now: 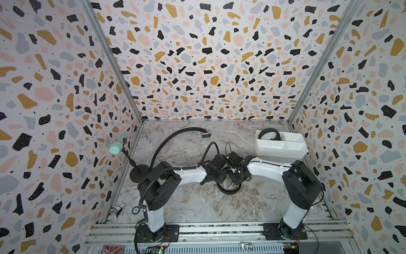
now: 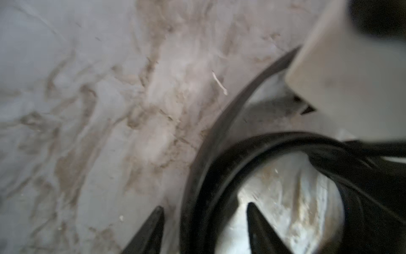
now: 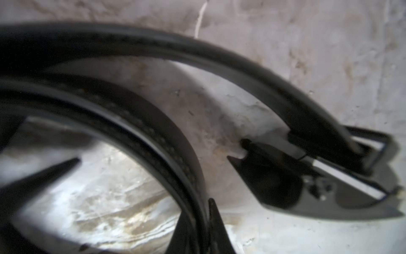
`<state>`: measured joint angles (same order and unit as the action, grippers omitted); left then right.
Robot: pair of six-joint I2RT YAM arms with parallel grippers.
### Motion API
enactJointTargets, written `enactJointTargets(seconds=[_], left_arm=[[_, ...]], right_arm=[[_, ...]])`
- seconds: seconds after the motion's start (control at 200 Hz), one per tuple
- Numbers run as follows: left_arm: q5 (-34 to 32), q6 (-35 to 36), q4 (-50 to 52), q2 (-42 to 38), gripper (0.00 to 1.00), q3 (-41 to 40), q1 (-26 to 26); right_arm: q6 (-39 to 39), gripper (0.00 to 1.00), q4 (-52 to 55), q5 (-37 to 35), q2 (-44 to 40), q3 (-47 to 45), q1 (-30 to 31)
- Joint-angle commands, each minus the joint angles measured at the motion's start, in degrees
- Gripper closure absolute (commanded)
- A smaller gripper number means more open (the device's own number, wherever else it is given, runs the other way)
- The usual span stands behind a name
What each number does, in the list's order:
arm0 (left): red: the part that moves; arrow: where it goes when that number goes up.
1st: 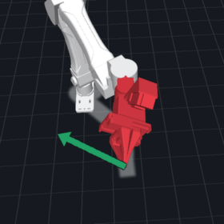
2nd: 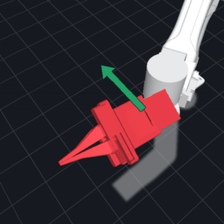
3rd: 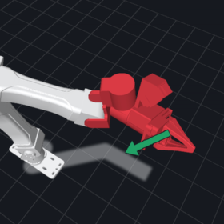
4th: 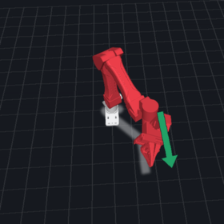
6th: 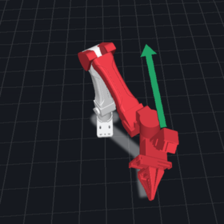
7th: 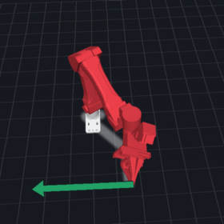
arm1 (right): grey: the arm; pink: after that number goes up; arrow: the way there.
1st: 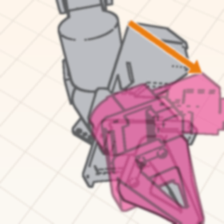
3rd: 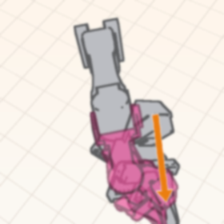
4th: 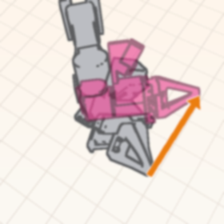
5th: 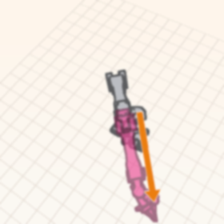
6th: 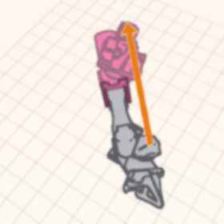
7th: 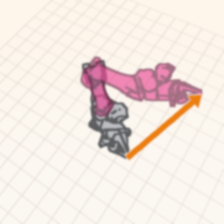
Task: Place the belts into the storage roll
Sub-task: Roll the belt at the center of the board.
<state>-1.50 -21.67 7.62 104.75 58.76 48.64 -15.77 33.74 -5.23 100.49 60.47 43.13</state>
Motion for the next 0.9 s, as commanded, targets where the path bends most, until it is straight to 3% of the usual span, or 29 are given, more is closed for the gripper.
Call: enactJointTargets(seconds=[0.0, 0.1, 0.22, 0.426, 0.551, 0.701, 0.896], left_arm=[[-3.5, 0.3, 2.1, 1.8, 0.63, 1.7, 1.4], [-6.0, 0.8, 3.3, 3.0, 0.82, 2.7, 2.4], [-9.2, 2.0, 5.2, 3.7, 1.00, 3.9, 3.4], [-14.4, 5.2, 9.0, 3.2, 1.00, 5.0, 4.1], [-15.9, 6.9, 10.0, 2.8, 1.00, 5.0, 4.1], [-16.3, 8.4, 10.1, 2.8, 1.00, 4.9, 4.2], [-16.7, 9.5, 9.5, 2.6, 1.00, 4.4, 4.1]], right_arm=[[-1.5, 1.00, -0.9, 9.6, 1.6, -2.9, 2.1], [-1.6, 0.97, -1.0, 9.8, 1.1, -3.2, 2.1], [-1.5, 0.82, -0.9, 9.5, -0.4, -3.5, 1.7], [-0.3, 0.51, 0.0, 12.9, -9.0, -3.9, -2.1], [1.4, 0.38, 0.8, 16.1, -14.2, -3.8, -5.9], [3.9, 0.26, 2.0, 15.5, -16.6, -2.5, -11.5], [6.6, 0.18, -1.3, 9.4, -12.2, 0.2, -15.5]])
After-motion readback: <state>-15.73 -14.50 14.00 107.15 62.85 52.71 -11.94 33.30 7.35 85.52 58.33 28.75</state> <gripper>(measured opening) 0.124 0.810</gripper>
